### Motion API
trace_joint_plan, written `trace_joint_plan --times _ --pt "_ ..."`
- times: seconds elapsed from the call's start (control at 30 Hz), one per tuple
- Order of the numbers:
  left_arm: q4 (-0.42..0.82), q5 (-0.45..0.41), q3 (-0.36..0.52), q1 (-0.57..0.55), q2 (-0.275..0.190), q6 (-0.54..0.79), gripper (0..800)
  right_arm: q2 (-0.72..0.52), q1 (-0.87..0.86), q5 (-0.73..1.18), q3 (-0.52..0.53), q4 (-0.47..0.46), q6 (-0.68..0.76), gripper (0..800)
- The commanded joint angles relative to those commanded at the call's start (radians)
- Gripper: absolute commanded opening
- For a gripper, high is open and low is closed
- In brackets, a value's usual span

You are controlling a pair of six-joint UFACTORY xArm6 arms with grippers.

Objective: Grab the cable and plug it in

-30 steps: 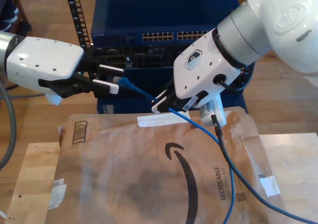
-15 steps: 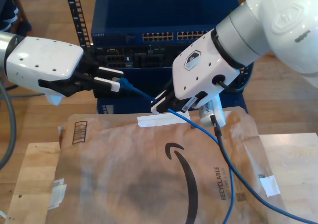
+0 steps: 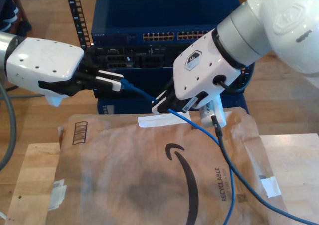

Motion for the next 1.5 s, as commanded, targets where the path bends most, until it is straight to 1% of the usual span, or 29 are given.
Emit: trace_joint_plan --times 0.03,0.07,0.1,0.13,0.2,0.27,0.37,0.47,0.57,0.63,0.7,0.77,0.8,0.9,1.03,1.2,1.3,1.4,1.5 --pt "0.002 -0.002 0.002 0.0 0.002 0.0 2 0.0 0.011 0.0 0.002 0.0 -0.002 371" --pt "0.0 -0.002 0.002 0.0 0.002 -0.003 2 0.002 0.025 0.002 0.002 0.0 -0.005 526" --pt "0.002 -0.002 0.002 -0.002 0.003 -0.006 2 0.003 0.031 0.0 0.0 0.0 -0.006 597" --pt "0.0 -0.002 0.0 -0.002 0.003 -0.009 2 0.003 0.031 0.0 0.0 0.0 -0.011 651" --pt "-0.002 0.002 -0.002 0.0 0.008 -0.037 2 -0.002 0.034 -0.014 -0.002 -0.002 -0.041 729" --pt "-0.003 0.003 -0.011 -0.002 0.012 -0.077 2 -0.012 0.046 -0.078 0.005 -0.005 -0.078 732" --pt "-0.008 0.041 -0.015 0.002 0.063 -0.16 2 -0.08 0.068 -0.242 0.061 -0.011 -0.146 732" --pt "-0.031 0.118 -0.015 0.003 0.11 -0.25 2 -0.147 0.083 -0.404 0.121 -0.006 -0.233 753" --pt "-0.132 0.206 -0.017 0.029 0.157 -0.301 2 -0.17 0.143 -0.54 0.167 -0.009 -0.241 758" --pt "-0.163 0.232 -0.017 0.032 0.18 -0.338 2 -0.19 0.192 -0.651 0.21 -0.009 -0.241 758" --pt "-0.163 0.242 -0.017 0.034 0.203 -0.353 2 -0.204 0.255 -0.724 0.227 -0.009 -0.242 757" --pt "-0.163 0.25 -0.017 0.034 0.227 -0.367 2 -0.219 0.308 -0.74 0.224 -0.011 -0.242 756" --pt "-0.164 0.253 -0.017 0.035 0.244 -0.384 2 -0.229 0.313 -0.74 0.219 -0.011 -0.242 756" --pt "-0.164 0.264 -0.038 0.048 0.269 -0.422 2 -0.232 0.313 -0.74 0.203 -0.012 -0.244 756" --pt "-0.163 0.267 -0.049 0.064 0.273 -0.422 2 -0.222 0.292 -0.738 0.181 -0.031 -0.242 755" --pt "-0.167 0.284 -0.049 0.066 0.282 -0.425 1 -0.238 0.298 -0.735 0.215 -0.031 -0.239 752" --pt "-0.199 0.296 -0.049 0.066 0.285 -0.442 2 -0.239 0.333 -0.736 0.229 -0.026 -0.239 741" --pt "-0.23 0.333 -0.048 0.066 0.295 -0.459 2 -0.239 0.374 -0.741 0.229 -0.026 -0.241 742" --pt "-0.233 0.334 -0.046 0.066 0.305 -0.459 2 -0.239 0.377 -0.744 0.226 -0.026 -0.239 742"
